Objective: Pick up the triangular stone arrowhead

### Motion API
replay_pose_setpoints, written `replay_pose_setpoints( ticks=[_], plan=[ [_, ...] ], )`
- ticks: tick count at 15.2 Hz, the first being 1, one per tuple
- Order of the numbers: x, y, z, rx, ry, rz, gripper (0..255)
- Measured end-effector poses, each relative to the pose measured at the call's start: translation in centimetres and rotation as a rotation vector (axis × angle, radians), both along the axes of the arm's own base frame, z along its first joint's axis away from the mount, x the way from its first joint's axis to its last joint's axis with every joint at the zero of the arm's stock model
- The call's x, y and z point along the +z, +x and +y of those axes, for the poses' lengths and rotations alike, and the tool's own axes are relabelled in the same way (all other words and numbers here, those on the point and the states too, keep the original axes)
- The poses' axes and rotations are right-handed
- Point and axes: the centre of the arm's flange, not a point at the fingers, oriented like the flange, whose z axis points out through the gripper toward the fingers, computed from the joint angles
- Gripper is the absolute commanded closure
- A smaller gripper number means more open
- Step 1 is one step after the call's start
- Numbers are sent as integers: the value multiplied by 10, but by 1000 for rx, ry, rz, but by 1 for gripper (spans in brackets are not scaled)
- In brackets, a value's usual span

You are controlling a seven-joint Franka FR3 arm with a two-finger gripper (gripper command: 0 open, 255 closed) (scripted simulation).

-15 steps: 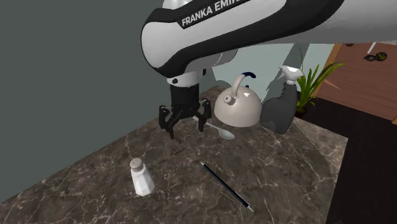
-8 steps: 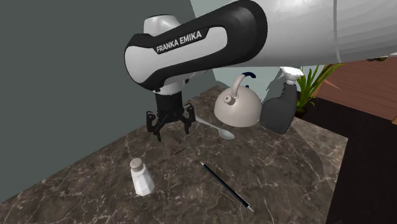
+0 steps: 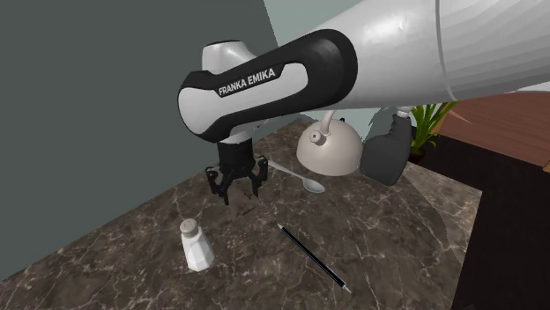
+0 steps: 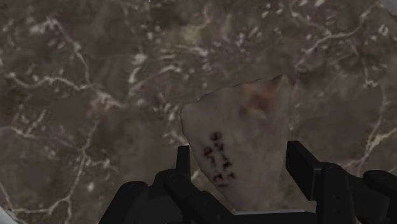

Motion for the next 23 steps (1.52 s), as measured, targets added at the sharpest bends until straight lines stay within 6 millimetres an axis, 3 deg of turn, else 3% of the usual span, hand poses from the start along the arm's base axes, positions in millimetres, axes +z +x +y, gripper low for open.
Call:
replay_pose_setpoints(
  ticks=[9,23],
  plan=[
    [2,0,0,0,0,0,255],
    [74,-1,1,0,0,0,255]
  ],
)
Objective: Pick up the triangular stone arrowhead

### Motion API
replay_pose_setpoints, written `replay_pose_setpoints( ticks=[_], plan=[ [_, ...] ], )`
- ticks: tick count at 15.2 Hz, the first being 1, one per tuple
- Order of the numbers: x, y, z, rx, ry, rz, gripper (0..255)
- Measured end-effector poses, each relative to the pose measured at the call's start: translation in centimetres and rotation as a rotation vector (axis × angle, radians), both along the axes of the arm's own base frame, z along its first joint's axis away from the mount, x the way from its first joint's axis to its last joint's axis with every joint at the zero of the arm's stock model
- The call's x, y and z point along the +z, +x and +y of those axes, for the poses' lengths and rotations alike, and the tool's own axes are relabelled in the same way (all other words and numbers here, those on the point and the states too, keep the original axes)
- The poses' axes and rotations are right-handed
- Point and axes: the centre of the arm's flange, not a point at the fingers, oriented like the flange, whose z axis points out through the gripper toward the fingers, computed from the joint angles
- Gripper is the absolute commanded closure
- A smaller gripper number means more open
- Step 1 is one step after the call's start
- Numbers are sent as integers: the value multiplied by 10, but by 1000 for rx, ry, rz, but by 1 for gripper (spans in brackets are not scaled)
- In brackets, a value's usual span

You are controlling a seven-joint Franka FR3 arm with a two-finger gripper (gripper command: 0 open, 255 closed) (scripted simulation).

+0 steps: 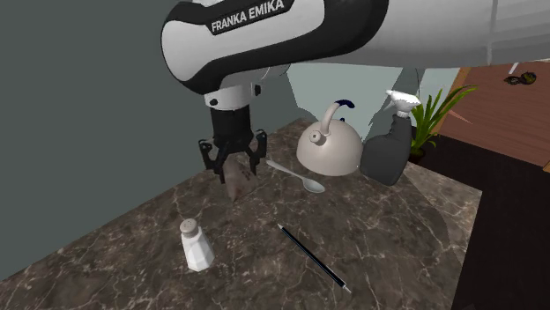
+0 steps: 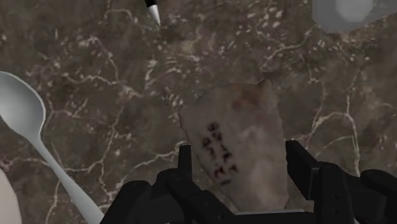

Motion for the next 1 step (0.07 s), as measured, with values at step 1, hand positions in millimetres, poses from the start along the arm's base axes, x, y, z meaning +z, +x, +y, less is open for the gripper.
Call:
replay_pose_setpoints(
  ticks=[1],
  plan=[
    [3,0,0,0,0,0,255]
  ],
)
